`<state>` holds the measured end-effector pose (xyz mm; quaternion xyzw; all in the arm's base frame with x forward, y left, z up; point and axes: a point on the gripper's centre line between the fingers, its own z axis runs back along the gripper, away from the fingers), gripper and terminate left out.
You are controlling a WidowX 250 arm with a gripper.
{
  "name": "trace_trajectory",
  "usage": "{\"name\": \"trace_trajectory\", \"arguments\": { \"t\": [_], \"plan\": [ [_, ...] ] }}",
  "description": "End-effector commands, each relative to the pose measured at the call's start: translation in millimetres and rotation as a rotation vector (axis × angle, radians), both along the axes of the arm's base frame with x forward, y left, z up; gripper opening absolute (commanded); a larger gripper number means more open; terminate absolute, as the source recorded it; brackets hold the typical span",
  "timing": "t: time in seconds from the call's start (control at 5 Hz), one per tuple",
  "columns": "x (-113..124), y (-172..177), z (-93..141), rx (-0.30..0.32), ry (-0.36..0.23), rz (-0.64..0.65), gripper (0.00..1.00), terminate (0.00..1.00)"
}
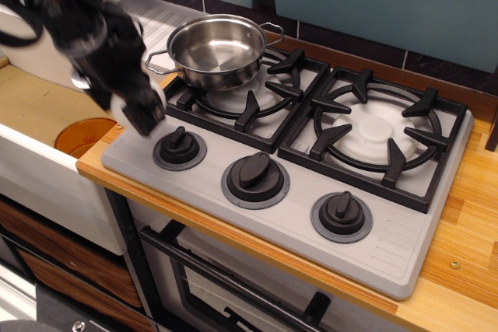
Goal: Put pot or pan on stove and put egg in pot or pan
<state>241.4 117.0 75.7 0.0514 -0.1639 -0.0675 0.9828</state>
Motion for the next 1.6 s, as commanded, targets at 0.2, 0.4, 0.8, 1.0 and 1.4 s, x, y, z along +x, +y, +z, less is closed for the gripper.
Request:
{"name": "trace_trajectory", "arguments": {
  "t": [0.2,0.4,0.8,1.0,1.4],
  "plan": [
    [12.3,0.4,82.8,0.073,0.049,0.025,0.0,0.0],
    [33.5,-3.5,70.1,0.057,-0.001,0.028,0.0,0.0],
    [87.2,-1.2,42.1,-0.001,-0.087,-0.021,0.0,0.0],
    [105.7,0.1,39.3,-0.004,-0.1,-0.042,0.0,0.0],
    [125.7,-4.2,35.5,-0.024,-0.117,-0.066,0.0,0.0]
  ]
}}
